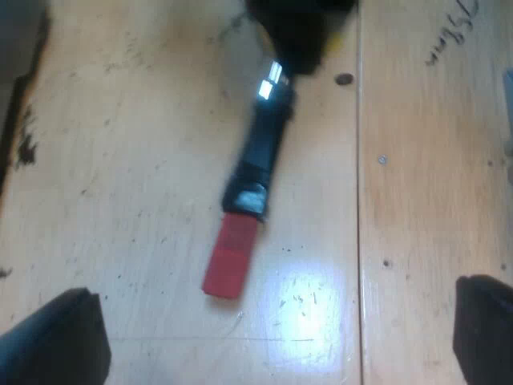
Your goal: Put the handle in the coffee machine
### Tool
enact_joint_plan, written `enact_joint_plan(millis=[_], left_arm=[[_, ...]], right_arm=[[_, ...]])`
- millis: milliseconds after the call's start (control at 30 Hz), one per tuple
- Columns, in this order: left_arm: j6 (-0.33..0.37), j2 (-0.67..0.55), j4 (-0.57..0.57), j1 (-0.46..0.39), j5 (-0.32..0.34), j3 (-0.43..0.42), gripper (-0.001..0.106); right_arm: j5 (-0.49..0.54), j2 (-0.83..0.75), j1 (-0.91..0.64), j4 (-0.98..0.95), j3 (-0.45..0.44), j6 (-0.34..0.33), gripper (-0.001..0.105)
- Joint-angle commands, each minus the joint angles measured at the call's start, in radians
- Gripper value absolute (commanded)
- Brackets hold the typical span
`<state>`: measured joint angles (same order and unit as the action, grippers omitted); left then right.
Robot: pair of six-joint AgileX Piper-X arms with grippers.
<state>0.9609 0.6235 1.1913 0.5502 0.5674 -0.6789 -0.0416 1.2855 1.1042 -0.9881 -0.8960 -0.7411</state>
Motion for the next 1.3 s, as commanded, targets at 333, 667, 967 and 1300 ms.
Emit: enact_joint_plan(millis=[333, 667, 967, 1300], left_arm=[[-0.106, 0.098, -0.066, 0.004, 0.024, -0.005, 0.082], [-0.106, 0.164, -0.111, 0.004, 0.050, -0.005, 0.083], [-0.094, 0.233, -0.123, 0.004, -0.011, -0.005, 0.083], [-0.091, 0.275, -0.171, 0.004, -0.009, 0.025, 0.083]], right_arm=[[-0.135, -0.053, -0.112, -0.049, -0.093, -0.277, 0.000], [-0.211, -0.053, -0.112, -0.046, -0.182, -0.280, 0.000], [-0.233, -0.062, -0.112, -0.044, -0.207, -0.280, 0.000], [-0.236, -0.089, -0.112, -0.044, -0.207, -0.276, 0.000]])
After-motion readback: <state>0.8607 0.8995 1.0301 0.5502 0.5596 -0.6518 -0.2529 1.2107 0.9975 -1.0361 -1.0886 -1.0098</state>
